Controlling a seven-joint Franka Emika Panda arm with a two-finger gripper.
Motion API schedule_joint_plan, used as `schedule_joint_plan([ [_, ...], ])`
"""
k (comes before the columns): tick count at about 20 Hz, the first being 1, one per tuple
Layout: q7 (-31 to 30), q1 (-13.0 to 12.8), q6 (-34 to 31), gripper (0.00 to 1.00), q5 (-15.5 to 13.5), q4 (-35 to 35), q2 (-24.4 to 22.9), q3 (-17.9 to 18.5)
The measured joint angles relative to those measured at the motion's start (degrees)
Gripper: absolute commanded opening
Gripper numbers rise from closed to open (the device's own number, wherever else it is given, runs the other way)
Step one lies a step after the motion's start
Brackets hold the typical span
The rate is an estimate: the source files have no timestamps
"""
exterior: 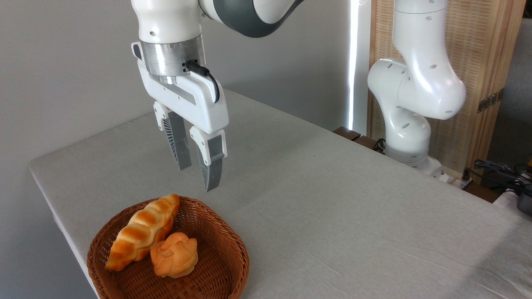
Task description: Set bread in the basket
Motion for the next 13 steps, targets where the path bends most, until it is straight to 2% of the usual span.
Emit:
schedule_joint_plan([
  [5, 0.3, 0.0, -2.5, 1.00, 0.9, 0.0, 0.1, -0.1],
  [13, 0.3, -0.1, -2.8, 1.00, 0.7, 0.1, 0.3, -0.5],
])
